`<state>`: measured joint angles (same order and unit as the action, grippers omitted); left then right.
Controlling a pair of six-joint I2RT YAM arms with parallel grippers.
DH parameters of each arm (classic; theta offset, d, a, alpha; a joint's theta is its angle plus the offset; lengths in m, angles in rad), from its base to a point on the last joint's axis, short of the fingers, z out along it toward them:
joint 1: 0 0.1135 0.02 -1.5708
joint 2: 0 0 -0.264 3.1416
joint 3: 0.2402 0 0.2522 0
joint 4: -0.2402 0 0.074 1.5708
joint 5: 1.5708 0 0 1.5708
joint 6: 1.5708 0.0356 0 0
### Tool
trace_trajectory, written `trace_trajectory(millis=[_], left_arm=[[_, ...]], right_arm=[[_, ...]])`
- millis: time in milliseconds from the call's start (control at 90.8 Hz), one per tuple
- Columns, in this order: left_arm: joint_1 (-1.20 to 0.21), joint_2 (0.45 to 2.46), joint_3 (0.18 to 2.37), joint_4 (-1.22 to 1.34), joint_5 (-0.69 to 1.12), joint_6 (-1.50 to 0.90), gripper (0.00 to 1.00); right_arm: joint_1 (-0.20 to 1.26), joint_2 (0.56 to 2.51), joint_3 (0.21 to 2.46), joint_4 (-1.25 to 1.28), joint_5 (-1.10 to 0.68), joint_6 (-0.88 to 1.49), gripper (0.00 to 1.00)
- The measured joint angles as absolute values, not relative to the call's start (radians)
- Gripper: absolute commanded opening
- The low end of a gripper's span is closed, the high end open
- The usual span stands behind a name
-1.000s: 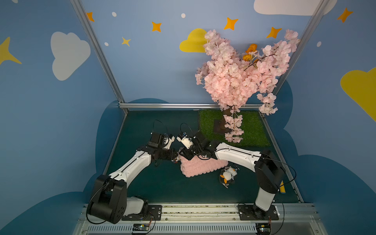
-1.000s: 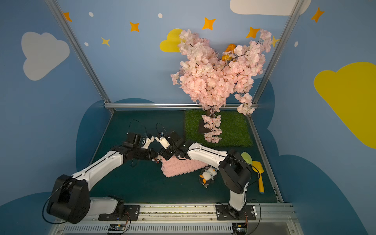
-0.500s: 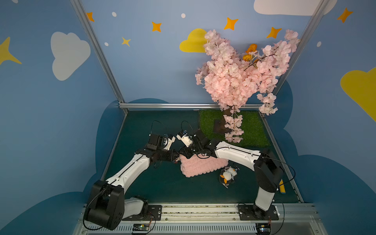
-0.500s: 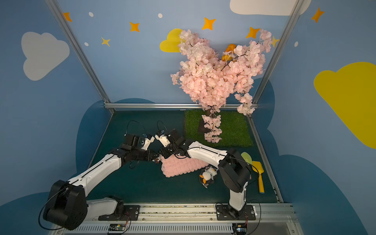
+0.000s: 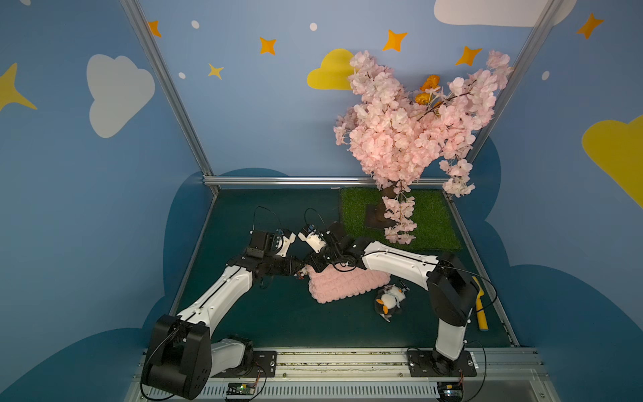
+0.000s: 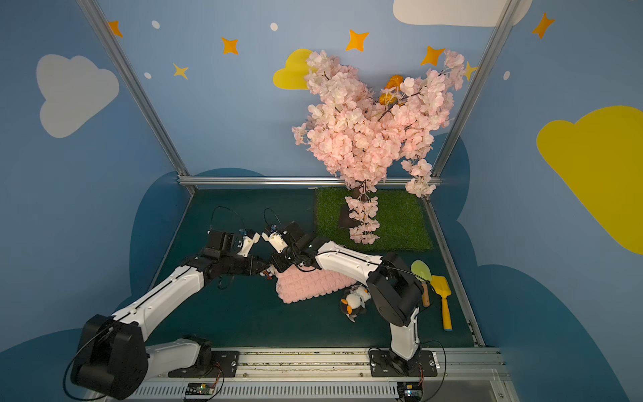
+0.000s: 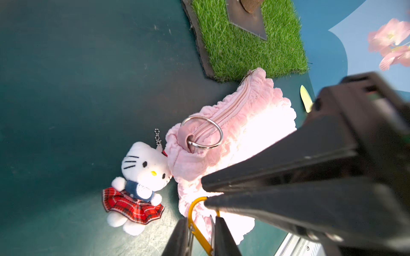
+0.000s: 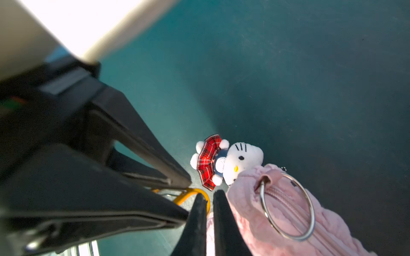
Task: Remove the decoration from the bag
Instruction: Place the decoration item at the center of the board, then adjust the bag at the center of the board.
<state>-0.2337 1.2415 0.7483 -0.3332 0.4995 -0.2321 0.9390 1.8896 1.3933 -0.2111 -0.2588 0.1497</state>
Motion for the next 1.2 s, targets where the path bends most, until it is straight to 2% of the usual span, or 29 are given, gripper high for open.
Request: trace_trajectory(millis=[286, 474, 551, 705, 837, 1200], left_arm=[[-0.218, 1.243, 0.748, -0.332, 0.503, -0.232, 0.34], [-0.213, 1.243, 0.748, -0.341, 0.497, -0.229, 0.37], [-0.211, 1.243, 0.748, -0.350, 0.485, -0.229, 0.41], [-0.212, 1.250, 0.748, -0.361, 0.429, -0.233, 0.42], [-0.224, 1.285, 0.752, -0.358, 0.371, -0.243, 0.43], [-0.260, 1.438, 0.867, -0.349, 0.340, -0.240, 0.43]], right_arm=[[0.939, 1.905, 1.393, -0.238, -0.245, 0.149, 0.13], [0.938, 1.904, 1.393, -0.240, -0.244, 0.150, 0.19], [0.934, 1.897, 1.393, -0.243, -0.239, 0.149, 0.24], [0.906, 1.822, 1.389, -0.273, -0.216, 0.145, 0.38], [0.868, 1.714, 1.372, -0.319, -0.188, 0.118, 0.56], [0.854, 1.591, 1.217, -0.464, -0.103, -0.008, 0.62]])
